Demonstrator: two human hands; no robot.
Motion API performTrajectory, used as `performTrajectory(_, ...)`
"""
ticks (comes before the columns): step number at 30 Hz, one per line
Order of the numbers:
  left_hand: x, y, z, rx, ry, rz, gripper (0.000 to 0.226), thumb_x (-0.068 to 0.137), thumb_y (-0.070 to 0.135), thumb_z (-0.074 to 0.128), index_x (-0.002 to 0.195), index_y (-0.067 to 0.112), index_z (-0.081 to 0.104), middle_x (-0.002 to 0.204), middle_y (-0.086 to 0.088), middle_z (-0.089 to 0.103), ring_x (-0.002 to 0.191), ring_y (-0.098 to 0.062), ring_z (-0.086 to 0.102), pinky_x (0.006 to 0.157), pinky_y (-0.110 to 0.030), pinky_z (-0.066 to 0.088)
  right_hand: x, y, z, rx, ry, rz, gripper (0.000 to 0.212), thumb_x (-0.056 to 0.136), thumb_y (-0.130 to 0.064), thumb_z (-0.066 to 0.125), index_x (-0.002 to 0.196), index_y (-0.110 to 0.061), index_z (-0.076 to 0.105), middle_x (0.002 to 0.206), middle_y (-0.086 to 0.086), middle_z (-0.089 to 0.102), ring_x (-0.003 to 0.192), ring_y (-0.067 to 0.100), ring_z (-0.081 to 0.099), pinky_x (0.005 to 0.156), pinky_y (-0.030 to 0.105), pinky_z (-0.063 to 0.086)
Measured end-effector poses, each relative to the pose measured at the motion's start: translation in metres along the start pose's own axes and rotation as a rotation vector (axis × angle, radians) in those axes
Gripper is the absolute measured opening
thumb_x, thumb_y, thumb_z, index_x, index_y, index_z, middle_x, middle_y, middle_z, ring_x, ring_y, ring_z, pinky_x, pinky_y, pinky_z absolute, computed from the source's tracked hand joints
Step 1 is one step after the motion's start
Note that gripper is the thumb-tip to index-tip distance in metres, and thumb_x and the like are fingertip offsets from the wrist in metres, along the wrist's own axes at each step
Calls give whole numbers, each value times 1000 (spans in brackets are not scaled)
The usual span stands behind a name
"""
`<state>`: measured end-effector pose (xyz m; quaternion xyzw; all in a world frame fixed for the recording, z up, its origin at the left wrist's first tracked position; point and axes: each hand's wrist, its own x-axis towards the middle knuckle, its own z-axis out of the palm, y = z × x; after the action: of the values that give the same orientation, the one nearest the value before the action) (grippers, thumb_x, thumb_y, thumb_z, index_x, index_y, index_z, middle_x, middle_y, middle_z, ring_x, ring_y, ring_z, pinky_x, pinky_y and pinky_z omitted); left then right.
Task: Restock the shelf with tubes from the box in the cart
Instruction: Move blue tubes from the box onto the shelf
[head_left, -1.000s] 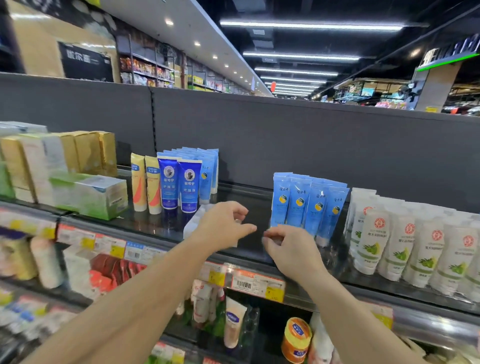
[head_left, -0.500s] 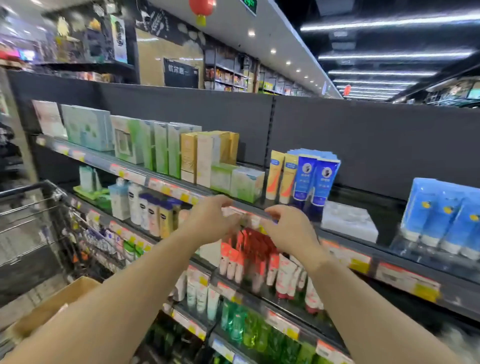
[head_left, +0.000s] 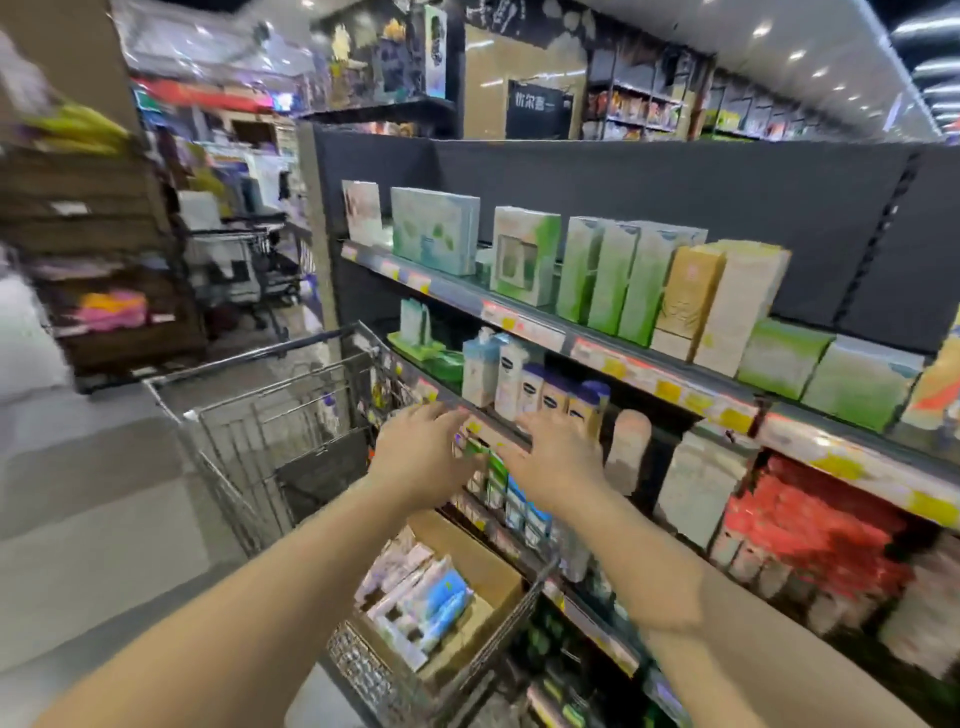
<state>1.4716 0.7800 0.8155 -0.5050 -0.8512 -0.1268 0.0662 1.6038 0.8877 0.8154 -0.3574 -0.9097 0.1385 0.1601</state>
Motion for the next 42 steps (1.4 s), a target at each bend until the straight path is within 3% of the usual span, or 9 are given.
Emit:
performTrajectory(5, 11, -52, 24, -16, 13, -82, 62, 87, 60, 51, 141, 32, 43, 140, 0, 50, 130, -23, 44, 107, -37, 38, 41, -22, 48, -15, -40, -13, 51, 92, -50, 50, 139, -30, 46, 140, 1, 46, 133, 27, 36, 107, 42, 32)
performTrajectory(12, 65, -97, 46, -25, -32, -160, 63, 90, 59, 50, 145, 31, 38, 146, -3, 44, 136, -24, 37, 110, -37, 31, 113, -27, 104, 16, -111, -26, 55, 92, -52, 47, 143, -30, 41, 149, 2, 39, 135, 29, 35, 109, 44, 34)
performTrajectory(21, 146, -129, 85, -81, -83, -121, 64, 91, 57, 51, 147, 28, 37, 152, -5, 37, 142, -24, 29, 115, -37, 24, 185, -8, 136, 34, -97, 8, 44, 90, -45, 55, 129, -25, 53, 128, 4, 56, 121, 28, 45, 100, 40, 38)
performTrajectory(29, 210, -167, 170, -187, -224, 31, 63, 86, 56, 59, 140, 25, 47, 142, -7, 49, 133, -27, 41, 111, -39, 33, 213, 19, 194, 44, -142, 250, 49, 92, -43, 54, 137, -24, 48, 135, 7, 50, 126, 30, 42, 104, 40, 38)
performTrajectory(32, 226, -181, 204, -218, -297, 116, 63, 84, 53, 64, 137, 22, 52, 139, -9, 52, 129, -28, 45, 108, -37, 35, 213, 27, 217, 85, -160, 414, 45, 91, -43, 57, 130, -22, 54, 132, 7, 54, 125, 31, 45, 102, 40, 40)
performTrajectory(35, 241, -194, 242, -277, -380, 194, 63, 80, 52, 69, 133, 21, 57, 133, -9, 57, 124, -28, 51, 106, -36, 40, 210, 29, 244, 85, -179, 570, 49, 92, -43, 56, 137, -24, 50, 135, 4, 53, 128, 28, 43, 105, 40, 39)
performTrajectory(39, 239, -200, 291, -337, -466, 262, 66, 73, 54, 65, 125, 14, 63, 122, -13, 64, 114, -32, 59, 98, -37, 46, 193, 32, 281, 69, -185, 716, 47, 93, -42, 55, 137, -27, 48, 137, 1, 52, 128, 25, 43, 102, 38, 39)
performTrajectory(42, 221, -204, 323, -323, -567, 279, 62, 78, 51, 71, 131, 21, 59, 130, -7, 60, 119, -28, 55, 100, -35, 43, 175, 33, 308, 92, -225, 796, 46, 93, -41, 54, 136, -27, 48, 136, 1, 52, 127, 23, 43, 102, 35, 38)
